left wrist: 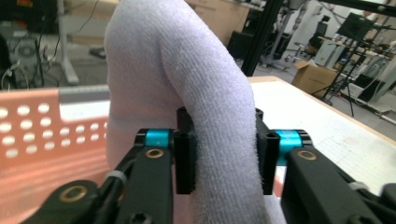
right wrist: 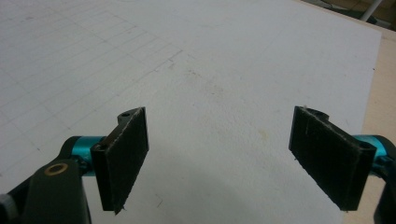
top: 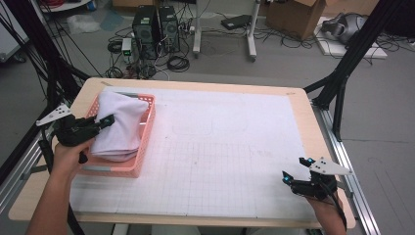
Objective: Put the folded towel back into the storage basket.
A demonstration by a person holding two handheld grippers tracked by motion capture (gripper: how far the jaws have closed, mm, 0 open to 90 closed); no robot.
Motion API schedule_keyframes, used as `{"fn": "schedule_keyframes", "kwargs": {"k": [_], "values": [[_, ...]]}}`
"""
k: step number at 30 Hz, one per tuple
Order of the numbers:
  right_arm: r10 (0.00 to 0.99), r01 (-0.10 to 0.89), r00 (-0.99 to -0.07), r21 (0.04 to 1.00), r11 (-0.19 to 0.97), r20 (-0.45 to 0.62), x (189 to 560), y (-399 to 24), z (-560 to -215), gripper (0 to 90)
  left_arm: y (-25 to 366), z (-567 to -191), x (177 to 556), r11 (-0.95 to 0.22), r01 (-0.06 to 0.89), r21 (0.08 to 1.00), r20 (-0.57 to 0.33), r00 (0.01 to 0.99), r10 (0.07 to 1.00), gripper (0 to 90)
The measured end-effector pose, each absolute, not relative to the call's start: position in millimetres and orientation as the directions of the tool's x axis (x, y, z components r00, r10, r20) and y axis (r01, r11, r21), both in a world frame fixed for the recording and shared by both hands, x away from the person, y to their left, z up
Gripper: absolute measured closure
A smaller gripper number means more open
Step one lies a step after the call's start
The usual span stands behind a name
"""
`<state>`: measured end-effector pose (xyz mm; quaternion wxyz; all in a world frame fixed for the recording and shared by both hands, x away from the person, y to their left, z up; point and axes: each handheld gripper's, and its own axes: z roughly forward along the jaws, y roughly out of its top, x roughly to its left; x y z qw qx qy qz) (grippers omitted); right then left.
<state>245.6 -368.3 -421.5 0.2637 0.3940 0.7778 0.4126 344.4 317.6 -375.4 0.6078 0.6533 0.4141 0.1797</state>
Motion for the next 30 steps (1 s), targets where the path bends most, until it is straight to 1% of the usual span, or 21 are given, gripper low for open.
{"fn": "schedule_keyframes", "kwargs": {"k": [3,7,11,13,14,17,20,22,23,24,25,26,28,30], "values": [[0.83,0.394,-0.551,0.849,0.351,-0.087,245.8,-368.3,-421.7,19.1,317.0,-379.9,348.8,0.07,0.384,0.921,-0.294,0.566,0.77,61.6],[0.829,0.395,-0.552,0.849,0.352,-0.087,245.8,-368.3,-422.1,19.0,315.5,-382.3,351.6,0.064,0.421,0.905,-0.299,0.522,0.799,59.6],[0.83,0.399,-0.551,0.847,0.352,-0.086,245.5,-368.5,-422.2,19.0,315.2,-383.0,353.0,0.063,0.444,0.894,-0.293,0.471,0.832,54.2],[0.831,0.404,-0.55,0.846,0.349,-0.08,245.2,-368.1,-422.4,19.1,315.7,-383.1,354.1,0.081,0.459,0.885,-0.301,0.43,0.851,47.2],[0.831,0.403,-0.55,0.846,0.349,-0.081,245.3,-368.2,-422.4,19.1,316.3,-383.0,354.2,0.087,0.462,0.882,-0.301,0.411,0.861,45.1],[0.83,0.401,-0.551,0.846,0.351,-0.083,245.5,-368.4,-422.5,19.1,317.5,-381.6,353.3,0.093,0.461,0.882,-0.285,0.365,0.887,41.9],[0.829,0.402,-0.552,0.845,0.353,-0.084,245.5,-368.7,-422.7,19.1,316.1,-380.8,352.7,0.078,0.456,0.886,-0.258,0.346,0.902,41.8],[0.83,0.403,-0.552,0.845,0.352,-0.082,245.6,-368.4,-423.3,19.1,314.1,-380.6,353.1,0.063,0.461,0.885,-0.239,0.333,0.912,43.3],[0.829,0.403,-0.553,0.844,0.354,-0.084,245.6,-368.4,-423.2,19.1,313.2,-380.6,353.6,0.052,0.47,0.881,-0.227,0.326,0.918,46.5],[0.829,0.4,-0.553,0.844,0.356,-0.087,245.8,-368.4,-423.2,19.0,312.0,-380.7,354.5,0.044,0.48,0.876,-0.221,0.319,0.922,51.2],[0.828,0.4,-0.555,0.845,0.355,-0.086,245.9,-368.1,-423.3,19.1,311.2,-380.9,355.6,0.035,0.491,0.87,-0.212,0.309,0.927,59.1],[0.828,0.4,-0.555,0.845,0.355,-0.086,246.0,-367.9,-423.3,19.0,309.8,-381.5,357.1,0.032,0.506,0.862,-0.205,0.29,0.935,64.5],[0.827,0.403,-0.555,0.843,0.357,-0.085,246.0,-367.5,-423.5,19.1,309.2,-383.1,360.5,0.038,0.537,0.843,-0.207,0.257,0.944,67.0],[0.827,0.404,-0.556,0.842,0.358,-0.085,246.1,-367.4,-423.7,19.0,310.5,-384.1,362.1,0.027,0.547,0.837,-0.19,0.245,0.951,68.0]]}}
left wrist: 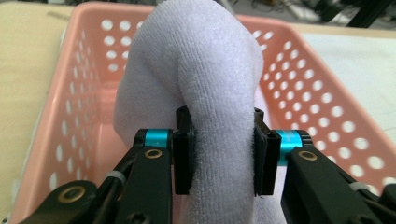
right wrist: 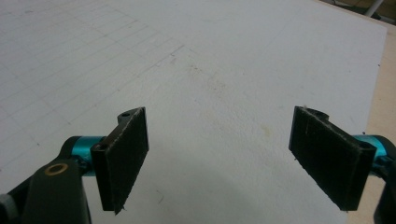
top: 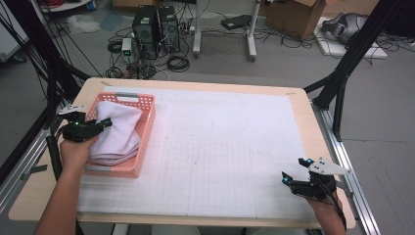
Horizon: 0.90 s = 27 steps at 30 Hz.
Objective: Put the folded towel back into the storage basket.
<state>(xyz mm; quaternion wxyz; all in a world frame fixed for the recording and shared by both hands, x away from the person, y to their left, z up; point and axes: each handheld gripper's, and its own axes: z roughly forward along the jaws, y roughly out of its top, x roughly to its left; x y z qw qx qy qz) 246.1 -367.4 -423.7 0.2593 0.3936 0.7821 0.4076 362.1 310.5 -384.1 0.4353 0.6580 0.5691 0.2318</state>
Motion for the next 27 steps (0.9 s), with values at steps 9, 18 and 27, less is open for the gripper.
{"fn": "schedule_keyframes", "kwargs": {"k": [9,18,27], "values": [[0.825,0.406,-0.559,0.839,0.363,-0.087,246.8,-365.8,-424.5,19.1,313.9,-385.9,365.8,0.021,0.571,0.821,-0.11,0.12,0.987,66.0],[0.825,0.406,-0.558,0.838,0.365,-0.089,246.9,-366.4,-424.7,19.1,309.6,-361.2,344.1,0.023,0.379,0.925,-0.078,0.131,0.988,48.2],[0.824,0.406,-0.559,0.838,0.365,-0.088,247.2,-365.2,-424.2,19.0,293.4,-352.6,341.7,-0.052,0.364,0.93,-0.048,0.261,0.964,49.7]]}}
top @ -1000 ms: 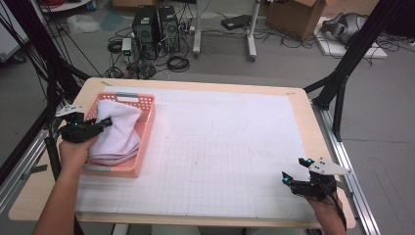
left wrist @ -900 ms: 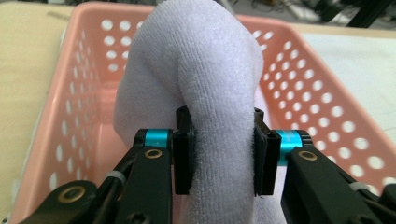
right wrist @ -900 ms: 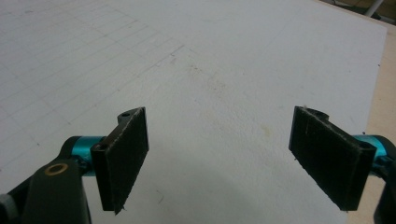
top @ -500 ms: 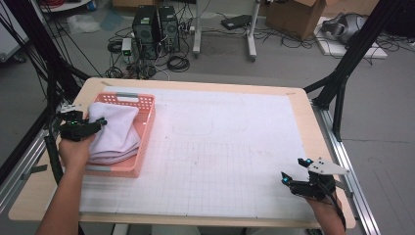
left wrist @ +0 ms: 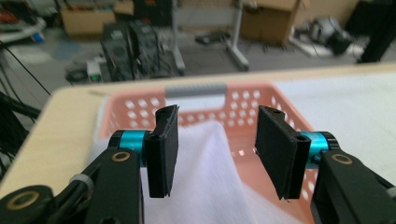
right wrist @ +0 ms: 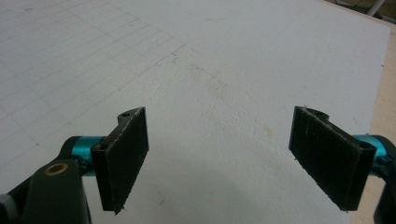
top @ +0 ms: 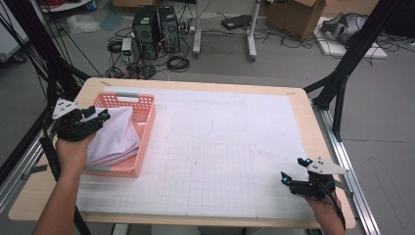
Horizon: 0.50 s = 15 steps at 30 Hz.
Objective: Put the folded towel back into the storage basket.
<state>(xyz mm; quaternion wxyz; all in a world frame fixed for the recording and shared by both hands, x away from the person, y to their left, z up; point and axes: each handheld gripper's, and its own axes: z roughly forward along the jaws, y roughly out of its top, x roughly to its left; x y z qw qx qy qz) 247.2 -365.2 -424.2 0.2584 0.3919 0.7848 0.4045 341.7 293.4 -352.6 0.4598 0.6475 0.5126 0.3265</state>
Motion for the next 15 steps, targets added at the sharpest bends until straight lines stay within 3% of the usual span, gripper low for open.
{"fn": "schedule_keyframes", "kwargs": {"k": [9,15], "values": [[0.825,0.406,-0.558,0.838,0.365,-0.089,246.8,-366.7,-424.2,19.1,282.3,-369.7,359.7,-0.086,0.538,0.839,-0.071,0.265,0.962,47.1],[0.825,0.409,-0.558,0.835,0.368,-0.09,246.7,-367.0,-424.4,19.1,281.5,-373.8,362.1,-0.106,0.587,0.803,-0.055,0.25,0.967,44.2]]}}
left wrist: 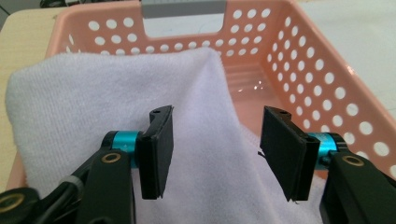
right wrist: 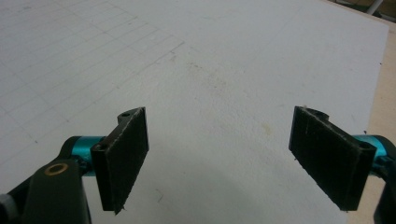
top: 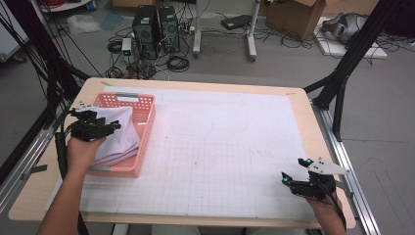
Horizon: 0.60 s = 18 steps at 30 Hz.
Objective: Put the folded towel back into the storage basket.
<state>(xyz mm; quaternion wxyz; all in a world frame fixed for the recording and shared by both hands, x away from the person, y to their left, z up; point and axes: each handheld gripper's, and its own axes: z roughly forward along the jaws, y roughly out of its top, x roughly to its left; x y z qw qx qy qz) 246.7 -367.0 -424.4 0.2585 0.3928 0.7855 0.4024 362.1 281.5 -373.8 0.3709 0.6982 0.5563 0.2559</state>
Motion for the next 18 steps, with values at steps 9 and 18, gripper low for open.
{"fn": "schedule_keyframes", "kwargs": {"k": [9,18], "values": [[0.822,0.407,-0.563,0.835,0.371,-0.09,247.8,-364.5,-424.8,19.1,274.8,-383.8,371.8,-0.169,0.694,0.7,-0.024,0.26,0.965,42.8],[0.822,0.408,-0.563,0.835,0.369,-0.088,247.5,-365.3,-424.7,19.1,261.0,-405.0,389.5,-0.226,0.779,0.585,-0.011,0.286,0.958,35.3]]}}
